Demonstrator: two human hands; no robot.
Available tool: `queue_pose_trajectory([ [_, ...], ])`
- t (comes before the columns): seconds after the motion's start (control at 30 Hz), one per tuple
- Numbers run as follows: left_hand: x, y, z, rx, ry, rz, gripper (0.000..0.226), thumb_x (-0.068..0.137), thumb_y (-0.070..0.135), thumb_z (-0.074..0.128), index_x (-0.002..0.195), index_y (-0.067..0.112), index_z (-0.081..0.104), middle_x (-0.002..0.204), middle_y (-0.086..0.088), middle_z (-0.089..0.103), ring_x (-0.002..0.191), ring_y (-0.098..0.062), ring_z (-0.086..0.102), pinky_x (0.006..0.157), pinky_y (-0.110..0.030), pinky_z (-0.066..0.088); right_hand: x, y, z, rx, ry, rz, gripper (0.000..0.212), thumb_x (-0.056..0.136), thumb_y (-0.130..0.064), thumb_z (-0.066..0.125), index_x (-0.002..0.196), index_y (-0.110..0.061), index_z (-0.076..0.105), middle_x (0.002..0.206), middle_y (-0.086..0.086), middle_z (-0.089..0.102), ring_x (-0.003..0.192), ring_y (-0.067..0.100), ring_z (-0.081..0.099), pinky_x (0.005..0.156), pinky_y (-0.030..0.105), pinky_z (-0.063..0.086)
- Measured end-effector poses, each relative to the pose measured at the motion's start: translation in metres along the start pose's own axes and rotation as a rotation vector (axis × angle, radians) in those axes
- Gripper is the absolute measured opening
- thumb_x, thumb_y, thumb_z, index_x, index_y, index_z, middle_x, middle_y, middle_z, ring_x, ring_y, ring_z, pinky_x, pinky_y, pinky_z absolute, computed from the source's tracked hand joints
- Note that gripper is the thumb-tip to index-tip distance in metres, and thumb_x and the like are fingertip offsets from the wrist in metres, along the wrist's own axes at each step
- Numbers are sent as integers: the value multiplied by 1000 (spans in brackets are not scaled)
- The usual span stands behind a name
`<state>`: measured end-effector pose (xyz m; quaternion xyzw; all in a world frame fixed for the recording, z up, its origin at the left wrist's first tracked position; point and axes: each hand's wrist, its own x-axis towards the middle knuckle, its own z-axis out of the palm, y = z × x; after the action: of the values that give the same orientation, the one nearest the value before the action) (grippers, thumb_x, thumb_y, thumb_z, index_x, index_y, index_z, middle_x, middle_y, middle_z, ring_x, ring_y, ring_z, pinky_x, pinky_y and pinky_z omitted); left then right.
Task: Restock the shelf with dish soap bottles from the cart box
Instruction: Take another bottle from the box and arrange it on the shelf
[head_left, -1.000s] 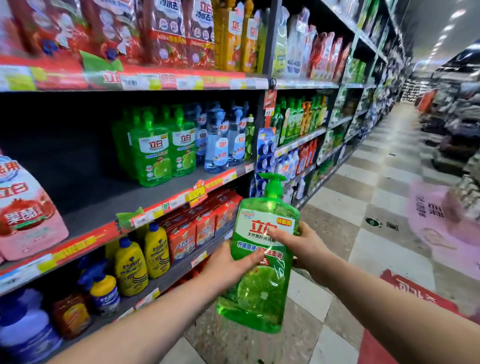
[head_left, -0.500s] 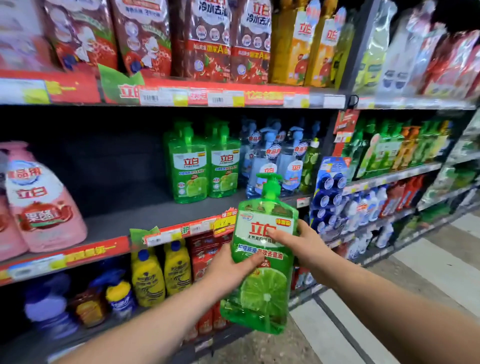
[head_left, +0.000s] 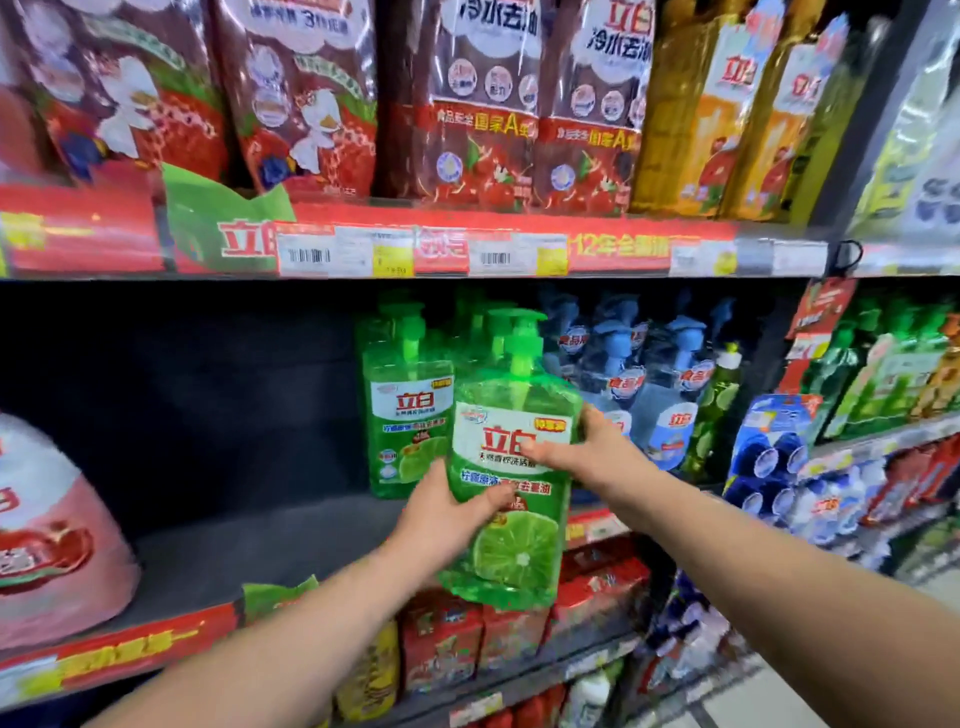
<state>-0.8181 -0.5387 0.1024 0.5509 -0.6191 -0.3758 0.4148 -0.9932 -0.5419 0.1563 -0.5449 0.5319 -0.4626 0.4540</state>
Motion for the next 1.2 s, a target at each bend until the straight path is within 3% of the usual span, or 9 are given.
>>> queue_pose_trajectory([
  [0.13, 43, 0, 3, -6, 10, 20, 51, 73, 38, 76, 112, 20, 47, 110, 3, 59, 104, -17, 56, 90, -29, 45, 38, -8, -6, -84, -8, -48, 50, 69, -10, 82, 105, -26, 52, 94, -7, 69, 75, 1, 68, 57, 13, 52],
  [0.27, 66, -2, 15, -29, -6, 20, 56, 74, 34, 76, 119, 16, 47, 114, 0, 60, 105, -17, 57, 94, -35, 47, 60, -5, -15, -130, -24, -60, 53, 70, -6, 80, 108, -28, 51, 95, -9, 68, 74, -3, 67, 56, 10, 51],
  [0.37, 76, -6, 25, -17, 21, 17, 56, 76, 31, 74, 121, 17, 45, 114, 2, 58, 105, -14, 54, 91, -29, 44, 75, -2, -23, -151, -47, -53, 57, 70, 1, 79, 110, -26, 48, 89, -10, 66, 66, -7, 66, 51, 8, 49],
  [0.5, 79, -14, 37, -13, 51, -29, 54, 79, 26, 72, 125, 18, 45, 119, 3, 59, 110, -13, 54, 97, -33, 44, 90, 5, -27, -232, -101, 2, 59, 68, 2, 80, 116, -13, 48, 95, -3, 66, 81, 4, 65, 63, 15, 55],
  [0.6, 78, -22, 45, 2, 88, -56, 64, 79, 23, 72, 133, 13, 39, 126, 1, 56, 117, -14, 50, 102, -31, 41, 99, 16, -25, -270, -74, 17, 57, 69, -1, 80, 113, -12, 45, 110, 9, 65, 98, 20, 64, 87, 36, 55],
  [0.67, 80, -26, 49, 33, 141, -58, 67, 77, 23, 74, 133, 13, 39, 123, 3, 55, 115, -12, 50, 98, -27, 40, 102, 19, -23, -269, -67, 9, 58, 69, -3, 79, 112, -12, 42, 111, 11, 63, 101, 24, 63, 90, 43, 53],
  [0.83, 82, -24, 56, 50, 188, -72, 71, 71, 24, 79, 129, 12, 41, 122, -3, 59, 112, -16, 54, 98, -35, 45, 106, 22, -24, -256, -37, -71, 70, 65, -15, 84, 107, -26, 29, 105, 1, 55, 99, 17, 57, 89, 37, 51],
  [1.07, 83, -21, 58, 90, 167, -101, 76, 71, 28, 78, 132, 11, 37, 128, -5, 56, 117, -20, 53, 100, -42, 45, 107, 25, -29, -268, -28, -85, 64, 64, -18, 86, 104, -25, 37, 103, 0, 61, 97, 17, 61, 89, 40, 53],
  [1.2, 85, -22, 54, 85, 122, -121, 72, 74, 24, 77, 131, 14, 35, 126, -5, 57, 114, -20, 55, 98, -40, 47, 105, 26, -29, -360, -12, -110, 72, 63, -26, 86, 113, -23, 35, 108, -4, 50, 99, 11, 50, 88, 27, 42],
])
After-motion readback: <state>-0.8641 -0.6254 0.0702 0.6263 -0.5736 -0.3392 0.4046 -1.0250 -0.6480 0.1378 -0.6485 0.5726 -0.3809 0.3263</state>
